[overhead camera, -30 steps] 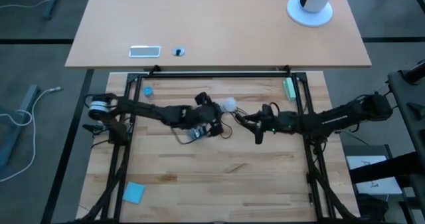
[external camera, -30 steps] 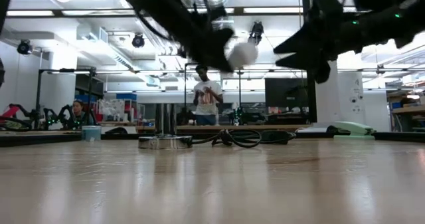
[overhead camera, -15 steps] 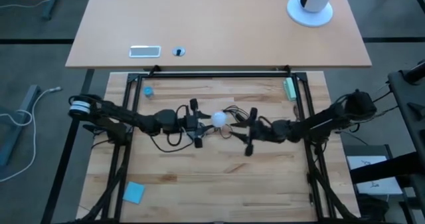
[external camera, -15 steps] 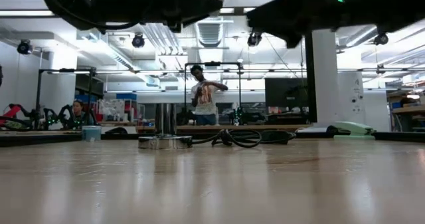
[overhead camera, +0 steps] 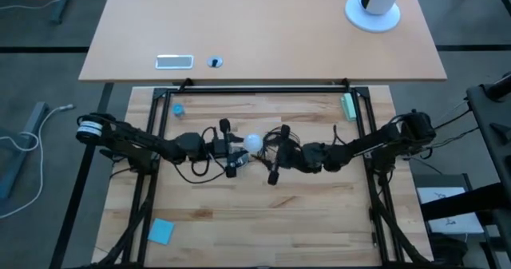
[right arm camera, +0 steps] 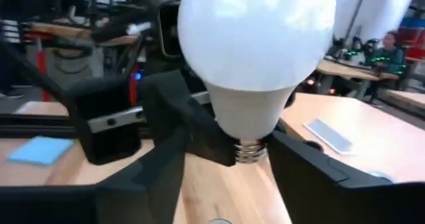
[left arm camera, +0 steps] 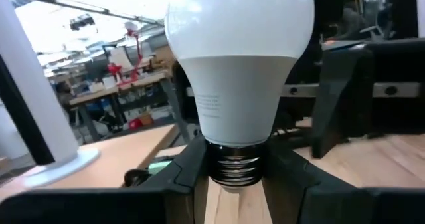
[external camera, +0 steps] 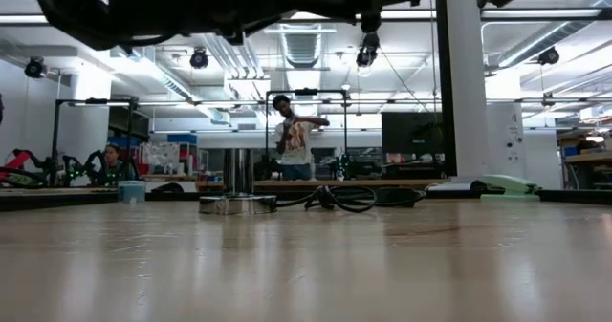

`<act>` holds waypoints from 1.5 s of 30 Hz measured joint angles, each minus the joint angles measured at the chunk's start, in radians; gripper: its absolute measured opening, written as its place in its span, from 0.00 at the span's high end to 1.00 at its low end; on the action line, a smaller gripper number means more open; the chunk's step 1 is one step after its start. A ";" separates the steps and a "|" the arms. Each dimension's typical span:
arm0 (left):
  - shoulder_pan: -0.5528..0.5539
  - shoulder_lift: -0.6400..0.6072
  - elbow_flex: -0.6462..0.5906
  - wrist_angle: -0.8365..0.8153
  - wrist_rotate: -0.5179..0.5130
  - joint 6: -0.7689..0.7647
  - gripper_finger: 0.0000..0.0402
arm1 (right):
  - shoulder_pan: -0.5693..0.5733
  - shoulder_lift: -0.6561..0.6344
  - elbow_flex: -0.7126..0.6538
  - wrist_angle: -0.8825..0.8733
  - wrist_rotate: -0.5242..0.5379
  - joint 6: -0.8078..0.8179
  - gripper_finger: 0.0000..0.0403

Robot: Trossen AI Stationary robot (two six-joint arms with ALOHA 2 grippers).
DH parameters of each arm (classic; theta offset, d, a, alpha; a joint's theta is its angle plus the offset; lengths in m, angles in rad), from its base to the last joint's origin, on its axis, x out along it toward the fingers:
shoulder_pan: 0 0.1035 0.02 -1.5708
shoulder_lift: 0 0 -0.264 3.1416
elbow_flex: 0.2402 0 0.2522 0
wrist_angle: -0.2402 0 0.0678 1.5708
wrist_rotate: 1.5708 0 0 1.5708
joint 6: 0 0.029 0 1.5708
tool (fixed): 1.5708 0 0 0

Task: Screw lightbulb
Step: Insert the lightbulb into the lamp

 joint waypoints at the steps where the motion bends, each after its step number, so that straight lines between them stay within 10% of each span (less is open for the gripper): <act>1: 0.000 -0.002 -0.003 0.011 -0.001 0.001 0.76 | 0.001 0.004 0.012 -0.001 0.010 0.009 0.45; 14: 0.001 0.006 -0.001 0.011 0.035 0.019 0.76 | -0.013 0.026 0.095 0.001 0.013 -0.053 0.27; 25: 0.000 0.005 0.000 0.013 0.046 0.007 0.76 | -0.038 0.065 0.121 0.040 -0.058 -0.091 0.53; 29: 0.001 0.006 -0.002 -0.038 0.040 0.001 0.61 | -0.039 0.067 0.119 0.056 -0.056 -0.097 0.66; 36: 0.001 0.003 -0.003 -0.154 -0.029 -0.010 0.40 | -0.051 0.061 0.120 0.062 -0.050 -0.067 0.66; 45: 0.001 -0.198 -0.003 -0.515 -0.086 -0.053 0.47 | -0.128 0.061 -0.021 0.229 -0.143 0.082 0.67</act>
